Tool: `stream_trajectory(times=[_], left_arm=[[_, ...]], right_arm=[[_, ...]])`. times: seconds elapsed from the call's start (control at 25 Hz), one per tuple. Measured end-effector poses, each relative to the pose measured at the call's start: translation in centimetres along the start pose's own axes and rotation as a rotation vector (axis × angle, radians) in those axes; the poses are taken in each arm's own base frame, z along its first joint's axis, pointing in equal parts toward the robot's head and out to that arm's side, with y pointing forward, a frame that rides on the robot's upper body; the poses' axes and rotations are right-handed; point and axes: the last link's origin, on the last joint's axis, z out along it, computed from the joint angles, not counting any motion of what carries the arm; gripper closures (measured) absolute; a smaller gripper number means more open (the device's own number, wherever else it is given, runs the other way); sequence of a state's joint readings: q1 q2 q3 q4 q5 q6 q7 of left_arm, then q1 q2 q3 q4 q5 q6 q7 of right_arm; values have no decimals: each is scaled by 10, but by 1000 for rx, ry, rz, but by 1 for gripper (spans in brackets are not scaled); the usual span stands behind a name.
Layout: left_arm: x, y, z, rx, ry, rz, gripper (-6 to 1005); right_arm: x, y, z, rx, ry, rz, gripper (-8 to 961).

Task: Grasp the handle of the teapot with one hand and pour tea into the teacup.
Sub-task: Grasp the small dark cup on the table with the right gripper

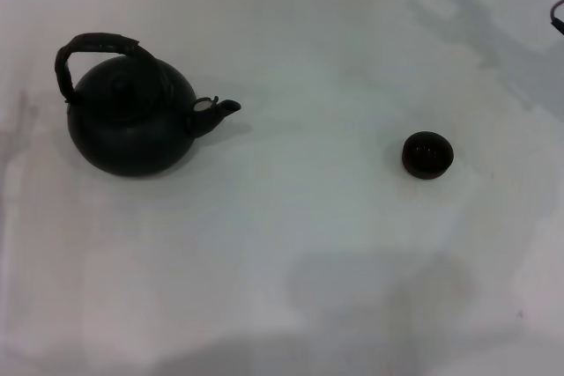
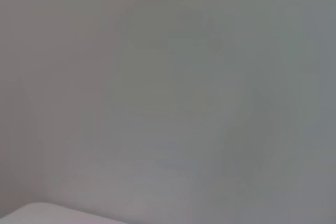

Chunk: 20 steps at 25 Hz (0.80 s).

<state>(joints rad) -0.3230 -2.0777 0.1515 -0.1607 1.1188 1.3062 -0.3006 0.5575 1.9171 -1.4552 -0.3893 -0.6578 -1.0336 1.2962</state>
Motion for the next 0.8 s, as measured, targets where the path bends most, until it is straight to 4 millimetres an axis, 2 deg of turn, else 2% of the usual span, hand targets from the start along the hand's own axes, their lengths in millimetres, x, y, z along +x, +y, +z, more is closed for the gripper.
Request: stream_trajectory(times=[0.16, 0.36, 0.6, 0.72, 0.8], left_arm=[[-2, 4, 0, -24, -14, 17, 113], [-4, 6, -1, -19, -16, -2, 113], [-3, -1, -1, 47, -6, -32, 112], [-3, -4, -1, 72, -4, -45, 112], [-4, -5, -3, 80, -2, -59, 113]], right_arm=[[-5, 3, 3, -37, 83, -36, 126], [-17, 4, 8, -84, 272, -56, 126], [-40, 22, 22, -189, 522, -84, 125], [-48, 31, 27, -221, 679, -122, 125], [-51, 34, 27, -223, 723, -130, 125]])
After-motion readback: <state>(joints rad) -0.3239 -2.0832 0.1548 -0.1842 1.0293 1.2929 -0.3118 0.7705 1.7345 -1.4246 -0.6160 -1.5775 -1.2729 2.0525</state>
